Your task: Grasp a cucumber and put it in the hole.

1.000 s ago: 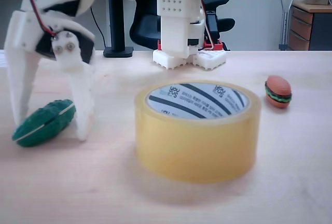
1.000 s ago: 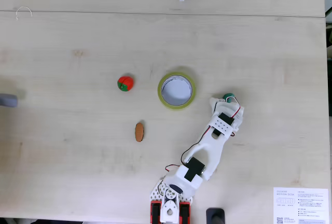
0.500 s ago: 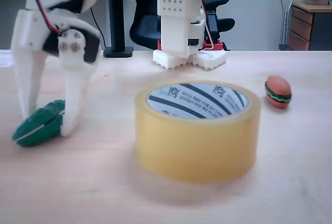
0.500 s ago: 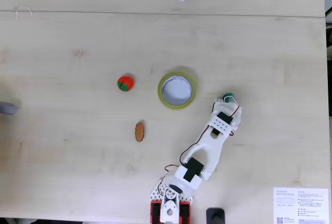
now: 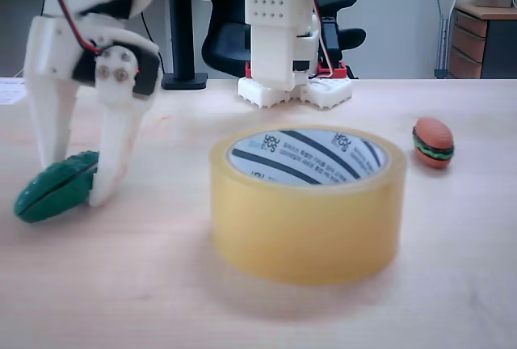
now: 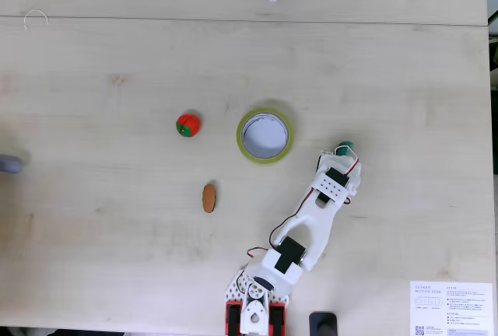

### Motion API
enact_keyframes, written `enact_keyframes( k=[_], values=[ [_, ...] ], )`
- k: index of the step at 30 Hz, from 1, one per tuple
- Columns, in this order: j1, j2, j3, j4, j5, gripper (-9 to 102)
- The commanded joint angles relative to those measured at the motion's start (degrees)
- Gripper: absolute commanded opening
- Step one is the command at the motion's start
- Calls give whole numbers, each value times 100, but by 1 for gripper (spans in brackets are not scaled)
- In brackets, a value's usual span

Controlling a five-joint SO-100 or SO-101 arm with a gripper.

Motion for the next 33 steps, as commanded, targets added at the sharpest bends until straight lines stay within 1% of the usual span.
enact_keyframes(
  k=[1,10,28,33],
  values=[
    [44,35,79,281,-53,8],
    [44,501,79,334,-26,5],
    [18,2145,79,1204,-18,2],
    [-281,2830,79,1397,-18,3]
  ],
)
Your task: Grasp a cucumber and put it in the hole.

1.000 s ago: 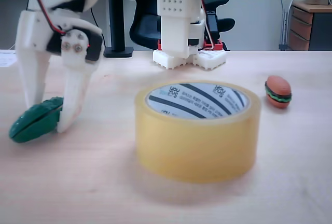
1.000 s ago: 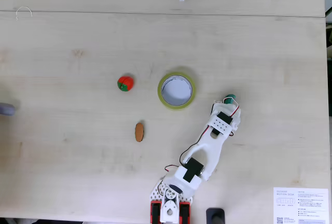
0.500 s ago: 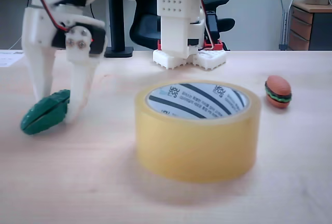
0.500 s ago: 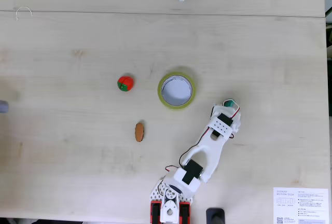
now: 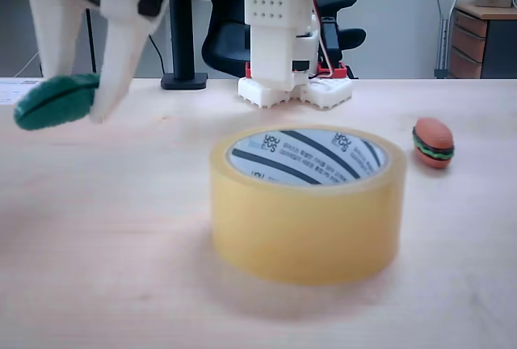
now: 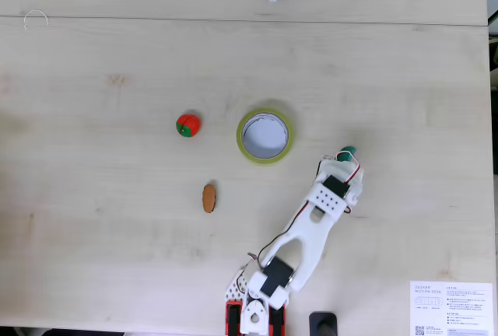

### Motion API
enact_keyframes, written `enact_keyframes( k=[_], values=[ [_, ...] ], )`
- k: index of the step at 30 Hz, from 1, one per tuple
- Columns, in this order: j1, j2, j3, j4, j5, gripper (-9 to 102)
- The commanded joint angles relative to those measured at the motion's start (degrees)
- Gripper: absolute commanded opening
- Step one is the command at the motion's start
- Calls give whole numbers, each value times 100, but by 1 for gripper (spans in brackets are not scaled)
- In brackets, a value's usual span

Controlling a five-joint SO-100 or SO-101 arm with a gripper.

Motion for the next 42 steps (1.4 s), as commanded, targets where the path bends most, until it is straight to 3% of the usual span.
enact_keyframes(
  k=[1,16,27,42],
  values=[
    [-325,1011,-44,211,18,3],
    [-2382,1916,-35,686,53,0],
    [-3190,1723,-35,659,53,0],
    [-3806,527,-79,-360,53,4]
  ],
)
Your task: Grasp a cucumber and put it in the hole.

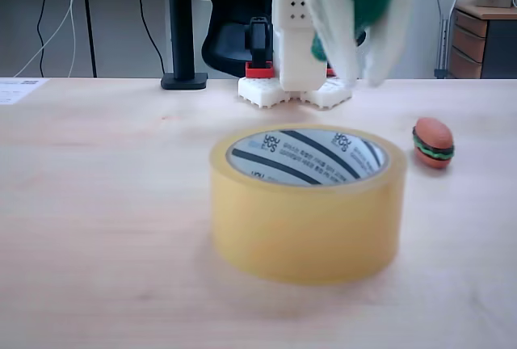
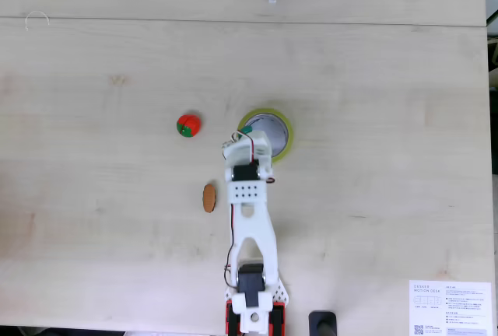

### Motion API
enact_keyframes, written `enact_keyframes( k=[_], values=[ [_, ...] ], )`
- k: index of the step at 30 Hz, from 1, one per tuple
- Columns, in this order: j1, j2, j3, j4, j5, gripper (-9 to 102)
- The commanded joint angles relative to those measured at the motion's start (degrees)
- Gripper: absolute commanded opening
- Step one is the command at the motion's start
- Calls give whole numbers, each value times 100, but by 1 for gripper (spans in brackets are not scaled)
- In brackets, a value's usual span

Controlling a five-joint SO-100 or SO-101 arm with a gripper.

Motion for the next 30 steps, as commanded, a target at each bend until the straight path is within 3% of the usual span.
enact_keyframes(
  k=[1,9,10,12,13,30],
  values=[
    [-18,-53,-97,-413,53,4],
    [141,-334,-149,-1028,53,9],
    [176,-343,-149,-1063,62,15],
    [246,-352,-149,-1187,193,48],
    [290,-352,-149,-1213,193,54],
    [606,123,-97,-1187,193,58]
  ],
)
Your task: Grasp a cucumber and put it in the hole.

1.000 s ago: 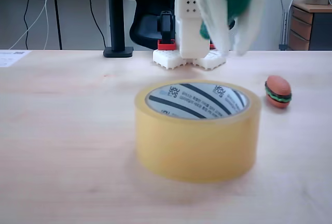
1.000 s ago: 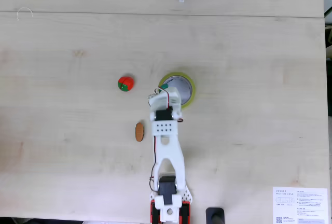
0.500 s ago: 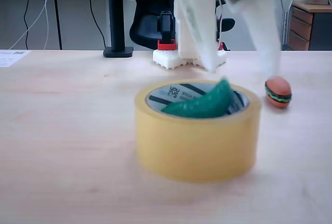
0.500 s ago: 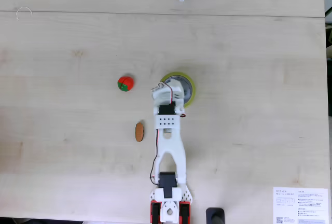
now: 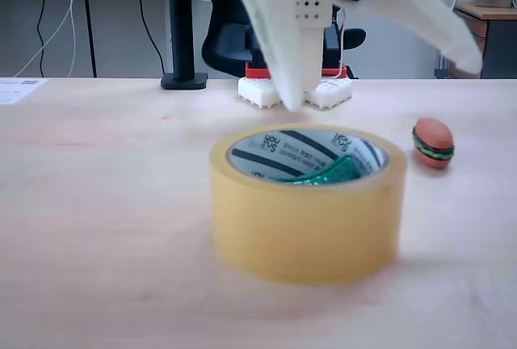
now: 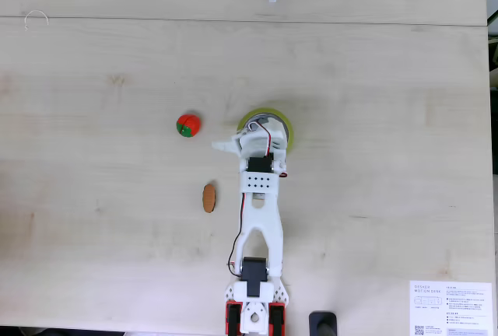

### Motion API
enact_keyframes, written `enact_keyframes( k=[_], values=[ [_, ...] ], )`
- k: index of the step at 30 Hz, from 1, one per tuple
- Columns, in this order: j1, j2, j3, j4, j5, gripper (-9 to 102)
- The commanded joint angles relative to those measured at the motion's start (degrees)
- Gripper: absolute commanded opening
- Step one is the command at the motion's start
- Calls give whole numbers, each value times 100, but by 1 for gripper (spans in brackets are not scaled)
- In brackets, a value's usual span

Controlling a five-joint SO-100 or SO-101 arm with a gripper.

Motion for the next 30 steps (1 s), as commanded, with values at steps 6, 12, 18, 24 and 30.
enact_keyframes(
  k=[6,12,18,24,30],
  values=[
    [211,1239,272,-185,18,56],
    [853,2496,1125,-9,44,53],
    [1433,3437,2118,-9,44,46],
    [1626,4096,2830,439,211,29],
    [1626,4570,3217,817,325,14]
  ],
)
